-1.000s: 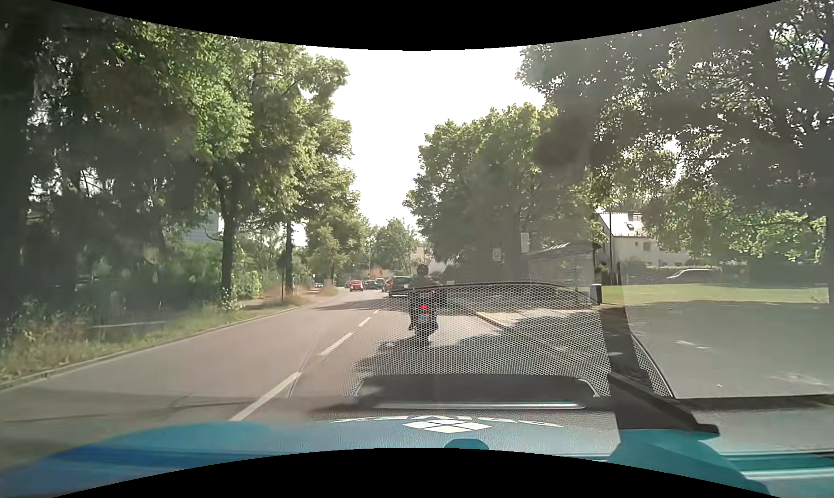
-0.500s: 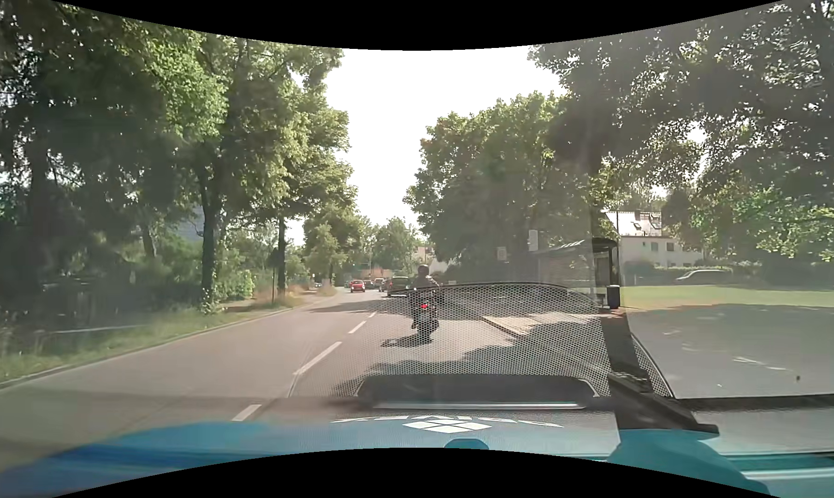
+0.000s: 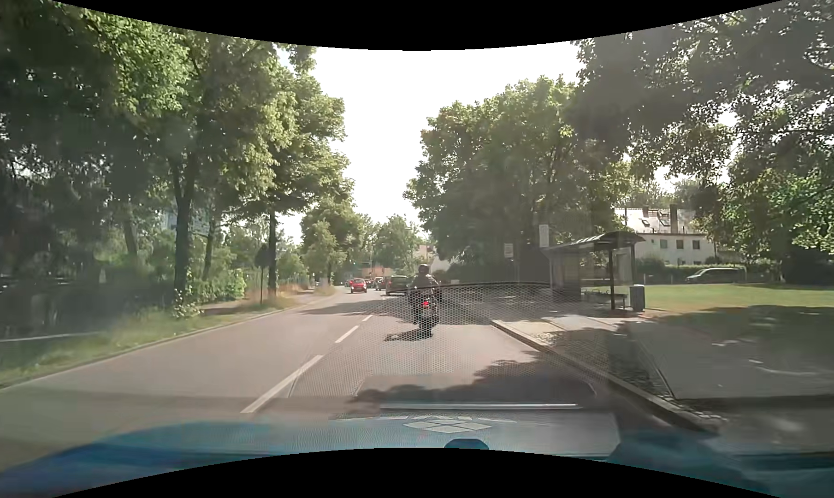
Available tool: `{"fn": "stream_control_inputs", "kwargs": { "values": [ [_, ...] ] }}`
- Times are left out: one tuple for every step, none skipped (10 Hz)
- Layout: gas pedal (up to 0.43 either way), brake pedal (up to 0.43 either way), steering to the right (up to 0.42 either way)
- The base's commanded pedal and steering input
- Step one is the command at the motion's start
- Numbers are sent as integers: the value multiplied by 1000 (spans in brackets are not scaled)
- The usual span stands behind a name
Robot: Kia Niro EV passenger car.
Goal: Follow the waypoints while adhering to traffic rules and regulations
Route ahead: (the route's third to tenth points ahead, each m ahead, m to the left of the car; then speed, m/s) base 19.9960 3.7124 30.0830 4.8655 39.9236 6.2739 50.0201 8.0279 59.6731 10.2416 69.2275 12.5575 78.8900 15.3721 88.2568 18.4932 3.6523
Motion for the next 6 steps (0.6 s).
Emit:
{"fn": "stream_control_inputs", "kwargs": {
  "values": [
    [118,0,-11],
    [118,0,-11],
    [130,0,-11],
    [138,0,-12],
    [138,0,-12],
    [138,0,-12]
  ]
}}
